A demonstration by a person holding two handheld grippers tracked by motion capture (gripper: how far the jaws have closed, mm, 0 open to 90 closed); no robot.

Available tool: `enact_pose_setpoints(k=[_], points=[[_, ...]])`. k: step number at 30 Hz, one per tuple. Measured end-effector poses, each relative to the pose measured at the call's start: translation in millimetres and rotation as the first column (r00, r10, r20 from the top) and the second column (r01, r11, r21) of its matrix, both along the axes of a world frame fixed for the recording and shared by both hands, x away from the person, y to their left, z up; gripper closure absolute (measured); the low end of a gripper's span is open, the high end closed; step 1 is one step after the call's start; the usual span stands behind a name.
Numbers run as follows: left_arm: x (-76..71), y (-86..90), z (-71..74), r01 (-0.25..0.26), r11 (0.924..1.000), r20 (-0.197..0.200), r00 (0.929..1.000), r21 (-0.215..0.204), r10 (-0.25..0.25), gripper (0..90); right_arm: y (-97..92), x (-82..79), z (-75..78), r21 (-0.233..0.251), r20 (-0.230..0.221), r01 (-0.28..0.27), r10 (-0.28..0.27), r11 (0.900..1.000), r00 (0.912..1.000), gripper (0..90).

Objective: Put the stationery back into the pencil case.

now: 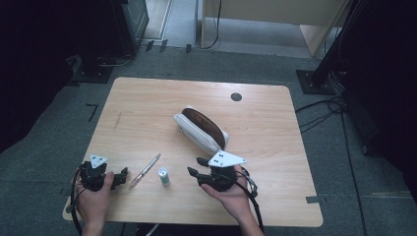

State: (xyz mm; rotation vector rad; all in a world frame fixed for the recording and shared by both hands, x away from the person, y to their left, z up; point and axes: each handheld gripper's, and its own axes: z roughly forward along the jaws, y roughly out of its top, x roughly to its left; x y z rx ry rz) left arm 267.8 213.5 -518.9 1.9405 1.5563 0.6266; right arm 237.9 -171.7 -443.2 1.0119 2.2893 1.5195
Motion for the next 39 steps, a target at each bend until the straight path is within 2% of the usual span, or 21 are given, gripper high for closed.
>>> enact_pose_setpoints(k=[16, 20, 28, 39], points=[[0.0, 0.0, 0.0, 0.000, 1.0000, 0.000, 1.0000, 0.000, 0.000, 0.0, 42.3, 0.4, -9.7, 0.039, -0.019, -0.072, 0.072, 0.9967, 0.9972, 53.4], [0.0, 0.0, 0.0, 0.000, 1.0000, 0.000, 1.0000, 0.000, 0.000, 0.0, 54.4, -0.3, -11.9, 0.036, -0.020, -0.101, 0.102, 0.9942, 0.9946, 53.4], [0.0, 0.0, 0.0, 0.000, 1.0000, 0.000, 1.0000, 0.000, 0.000, 0.0, 66.5, -0.4, -15.9, 0.032, -0.015, -0.111, 0.111, 0.9933, 0.9937, 54.6], [0.0, 0.0, 0.0, 0.000, 1.0000, 0.000, 1.0000, 0.000, 0.000, 0.0, 80.9, 0.6, -25.6, -0.006, 0.006, -0.098, 0.098, 0.9952, 0.9952, 56.1]])
